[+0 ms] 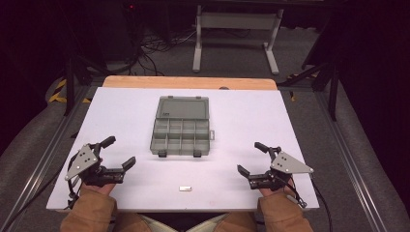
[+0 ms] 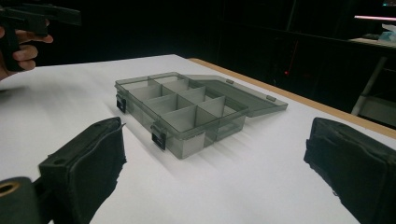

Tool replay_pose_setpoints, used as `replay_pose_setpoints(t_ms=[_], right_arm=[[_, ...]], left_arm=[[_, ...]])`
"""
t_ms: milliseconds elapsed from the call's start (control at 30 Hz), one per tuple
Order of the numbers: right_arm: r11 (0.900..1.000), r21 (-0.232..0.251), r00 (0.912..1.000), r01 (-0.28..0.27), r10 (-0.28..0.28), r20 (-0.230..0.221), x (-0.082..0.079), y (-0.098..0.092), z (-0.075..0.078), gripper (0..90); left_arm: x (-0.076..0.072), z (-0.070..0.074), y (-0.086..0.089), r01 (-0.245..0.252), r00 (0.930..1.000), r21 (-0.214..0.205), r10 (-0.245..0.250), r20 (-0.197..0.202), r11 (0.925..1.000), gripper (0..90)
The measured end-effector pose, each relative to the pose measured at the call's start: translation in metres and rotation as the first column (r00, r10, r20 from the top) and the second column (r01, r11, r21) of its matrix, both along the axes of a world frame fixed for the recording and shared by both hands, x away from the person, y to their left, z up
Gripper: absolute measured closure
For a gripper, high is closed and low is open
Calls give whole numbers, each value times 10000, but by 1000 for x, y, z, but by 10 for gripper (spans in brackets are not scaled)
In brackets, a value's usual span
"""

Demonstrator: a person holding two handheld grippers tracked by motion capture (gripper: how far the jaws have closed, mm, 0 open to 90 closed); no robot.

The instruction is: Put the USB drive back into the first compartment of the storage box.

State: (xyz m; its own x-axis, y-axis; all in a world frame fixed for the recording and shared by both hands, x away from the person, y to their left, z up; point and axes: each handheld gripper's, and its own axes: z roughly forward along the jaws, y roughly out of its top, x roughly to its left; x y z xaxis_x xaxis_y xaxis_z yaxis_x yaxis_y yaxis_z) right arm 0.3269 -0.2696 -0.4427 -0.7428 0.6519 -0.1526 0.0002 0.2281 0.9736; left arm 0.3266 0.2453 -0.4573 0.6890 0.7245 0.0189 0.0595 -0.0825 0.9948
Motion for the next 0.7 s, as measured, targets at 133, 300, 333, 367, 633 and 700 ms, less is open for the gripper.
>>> replay_pose_setpoints(t_ms=[133, 300, 333, 367, 633, 700], right_arm=[[10000, -4, 10000, -3, 3, 7, 0, 1, 0, 49], [10000, -54, 10000, -38, 37, -28, 0, 2, -1, 49], [10000, -66, 10000, -42, 42, -30, 1, 3, -1, 49], [10000, -82, 10000, -54, 54, -37, 1, 3, -1, 49], [9999, -36, 9999, -140, 140, -75, 1, 3, -2, 52], [9999, -8, 9998, -153, 153, -106, 2, 2, -2, 52]], left_arm=[[1, 5, -4, 234, 9997, 73, -233, -44, 9997, 28], [5, 12, -14, 636, 9979, 331, -632, -127, 9974, 35], [6, 12, -17, 728, 9973, 314, -724, -145, 9968, 39], [7, 13, -20, 835, 9964, 331, -830, -140, 9960, 41], [16, 24, -47, 1468, 9892, 618, -1463, -126, 9872, 52], [17, 24, -50, 1568, 9876, 617, -1558, -205, 9857, 52]])
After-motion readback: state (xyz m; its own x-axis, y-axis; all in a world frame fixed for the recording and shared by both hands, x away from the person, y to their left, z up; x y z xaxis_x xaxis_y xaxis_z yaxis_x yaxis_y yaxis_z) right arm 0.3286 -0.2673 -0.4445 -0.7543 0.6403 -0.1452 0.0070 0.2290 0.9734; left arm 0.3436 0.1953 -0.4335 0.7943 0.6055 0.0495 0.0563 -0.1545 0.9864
